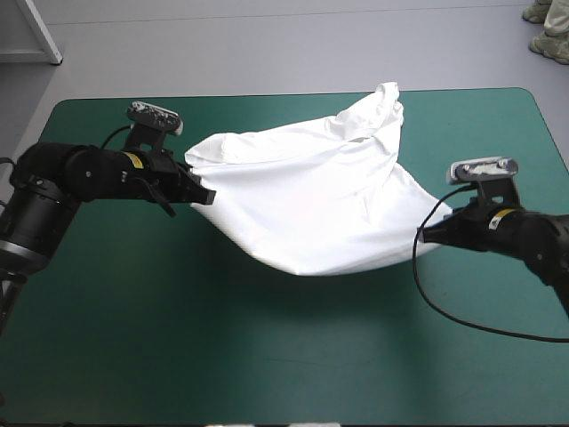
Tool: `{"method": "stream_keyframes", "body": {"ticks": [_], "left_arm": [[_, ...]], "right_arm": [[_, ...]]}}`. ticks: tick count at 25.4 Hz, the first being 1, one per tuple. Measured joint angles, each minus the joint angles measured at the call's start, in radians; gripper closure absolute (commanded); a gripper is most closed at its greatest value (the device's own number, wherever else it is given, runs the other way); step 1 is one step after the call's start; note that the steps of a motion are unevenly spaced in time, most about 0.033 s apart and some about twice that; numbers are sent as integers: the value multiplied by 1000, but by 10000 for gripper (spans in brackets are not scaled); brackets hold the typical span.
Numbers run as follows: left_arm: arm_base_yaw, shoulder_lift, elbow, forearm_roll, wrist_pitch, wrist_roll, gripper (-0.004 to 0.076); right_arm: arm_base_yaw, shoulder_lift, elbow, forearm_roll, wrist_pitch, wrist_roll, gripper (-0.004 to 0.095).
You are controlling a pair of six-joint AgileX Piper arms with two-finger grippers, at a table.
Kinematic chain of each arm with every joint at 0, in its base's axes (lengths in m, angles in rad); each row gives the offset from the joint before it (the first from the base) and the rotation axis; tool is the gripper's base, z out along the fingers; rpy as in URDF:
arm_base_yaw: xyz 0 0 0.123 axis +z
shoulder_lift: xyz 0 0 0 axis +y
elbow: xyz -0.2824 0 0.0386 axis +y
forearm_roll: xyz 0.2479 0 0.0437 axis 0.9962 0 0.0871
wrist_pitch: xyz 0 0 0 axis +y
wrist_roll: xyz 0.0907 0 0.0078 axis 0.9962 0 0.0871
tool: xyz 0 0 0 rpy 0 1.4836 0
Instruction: Fold the cloth
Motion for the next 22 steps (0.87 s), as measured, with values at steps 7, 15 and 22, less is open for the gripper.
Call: {"method": "stream_keyframes", "body": {"ticks": [7,15,22], "left_arm": [[0,0,-319,1,87,0,705],[0,-9,-723,30,201,1,705],[0,-19,-981,67,201,-23,705]], "right_arm": [[0,6,-434,-1,86,-30,925],[0,32,-899,-3,114,-61,925],[0,29,-1208,12,116,-103,925]]}}
